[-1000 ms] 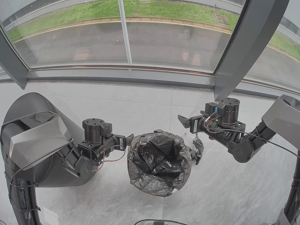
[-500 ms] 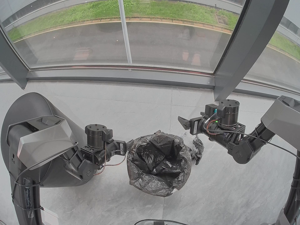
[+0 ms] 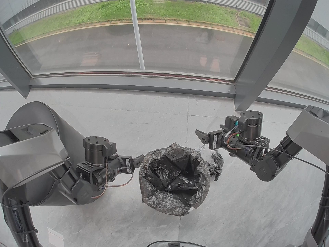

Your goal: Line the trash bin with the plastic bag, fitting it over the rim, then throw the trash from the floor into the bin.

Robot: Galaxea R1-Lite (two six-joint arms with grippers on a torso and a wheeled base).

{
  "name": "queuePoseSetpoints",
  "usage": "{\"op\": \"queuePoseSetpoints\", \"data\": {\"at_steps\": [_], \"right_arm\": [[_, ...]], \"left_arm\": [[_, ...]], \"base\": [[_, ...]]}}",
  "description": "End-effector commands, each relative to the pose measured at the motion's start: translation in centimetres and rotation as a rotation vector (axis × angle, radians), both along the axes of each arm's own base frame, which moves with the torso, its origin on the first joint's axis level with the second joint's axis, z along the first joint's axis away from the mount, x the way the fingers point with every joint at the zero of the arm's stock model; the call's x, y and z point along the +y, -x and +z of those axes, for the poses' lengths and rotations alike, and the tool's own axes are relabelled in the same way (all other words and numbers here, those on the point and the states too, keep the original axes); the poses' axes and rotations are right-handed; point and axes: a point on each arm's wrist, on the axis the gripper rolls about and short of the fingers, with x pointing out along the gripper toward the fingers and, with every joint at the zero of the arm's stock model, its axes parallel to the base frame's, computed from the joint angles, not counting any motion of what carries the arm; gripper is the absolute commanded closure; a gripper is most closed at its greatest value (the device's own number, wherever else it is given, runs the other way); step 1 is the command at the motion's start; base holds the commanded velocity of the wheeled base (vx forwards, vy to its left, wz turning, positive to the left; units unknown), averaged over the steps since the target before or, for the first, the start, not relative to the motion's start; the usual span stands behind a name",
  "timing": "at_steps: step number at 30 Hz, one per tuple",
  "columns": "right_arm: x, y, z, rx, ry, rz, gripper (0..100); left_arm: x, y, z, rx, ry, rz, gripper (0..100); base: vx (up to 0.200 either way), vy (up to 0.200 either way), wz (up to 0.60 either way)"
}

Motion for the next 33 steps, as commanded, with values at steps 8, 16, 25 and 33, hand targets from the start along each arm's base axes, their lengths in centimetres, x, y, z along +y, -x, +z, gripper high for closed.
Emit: {"op": "queuePoseSetpoints", "data": {"at_steps": [8,16,25,33], "right_arm": [[-0.1,0.3,-1.1,-0.009,-0.007,0.001,0],[-0.4,0.7,-1.4,0.024,-0.043,-0.011,0],[-0.6,0.7,-1.6,0.018,-0.048,-0.014,0],[-0.7,0.7,-2.8,0.020,-0.050,-0.010,0]], "left_arm": [[-4.4,9.7,2.4,0.227,0.285,-0.344,0],[-6.5,9.7,1.9,0.400,0.458,-0.468,0],[-8.2,8.2,-1.6,0.458,0.411,-0.458,0],[-11.0,7.5,-4.2,0.322,0.171,-0.452,0]], "base": [[0.000,0.000,0.00],[0.000,0.000,0.00],[0.000,0.000,0.00],[0.000,0.000,0.00]]}}
